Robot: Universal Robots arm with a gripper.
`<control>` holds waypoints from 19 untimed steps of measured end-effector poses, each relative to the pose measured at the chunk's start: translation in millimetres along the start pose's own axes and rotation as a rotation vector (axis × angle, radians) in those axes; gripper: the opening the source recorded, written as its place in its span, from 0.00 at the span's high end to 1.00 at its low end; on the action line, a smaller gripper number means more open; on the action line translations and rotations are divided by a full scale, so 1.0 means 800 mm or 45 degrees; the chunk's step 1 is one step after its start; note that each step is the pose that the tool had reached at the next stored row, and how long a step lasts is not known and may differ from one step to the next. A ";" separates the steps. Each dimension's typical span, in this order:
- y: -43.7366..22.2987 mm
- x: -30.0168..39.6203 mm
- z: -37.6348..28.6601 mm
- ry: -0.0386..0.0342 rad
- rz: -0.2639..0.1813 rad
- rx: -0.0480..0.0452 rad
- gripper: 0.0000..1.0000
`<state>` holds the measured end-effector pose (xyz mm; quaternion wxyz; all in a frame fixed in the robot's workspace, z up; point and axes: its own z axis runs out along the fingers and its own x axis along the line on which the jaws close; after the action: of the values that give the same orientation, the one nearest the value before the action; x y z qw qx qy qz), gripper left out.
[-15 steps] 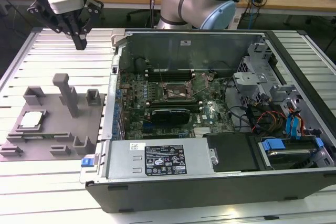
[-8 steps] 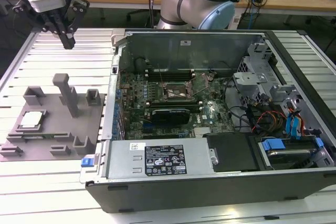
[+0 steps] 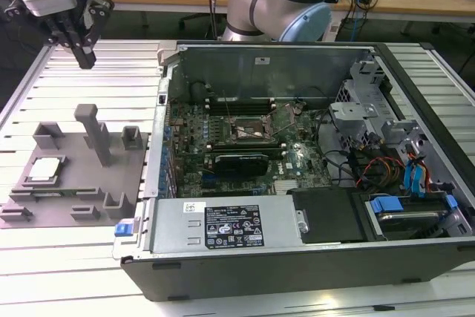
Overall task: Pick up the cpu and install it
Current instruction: 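Reach for the cpu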
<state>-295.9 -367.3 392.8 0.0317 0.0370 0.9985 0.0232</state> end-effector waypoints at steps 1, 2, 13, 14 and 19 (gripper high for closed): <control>0.0000 0.0021 -0.0001 -0.0003 0.000 0.000 0.89; 0.0001 0.0043 -0.0001 -0.0005 0.000 0.000 0.89; -0.0025 0.0379 0.0114 -0.0001 0.000 0.000 0.89; -0.0037 0.0413 0.0137 0.0000 0.000 0.000 0.89; -0.0082 0.0490 0.0203 0.0001 0.000 0.000 0.89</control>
<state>-334.3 -370.1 373.9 0.0316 0.0370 0.9985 0.0233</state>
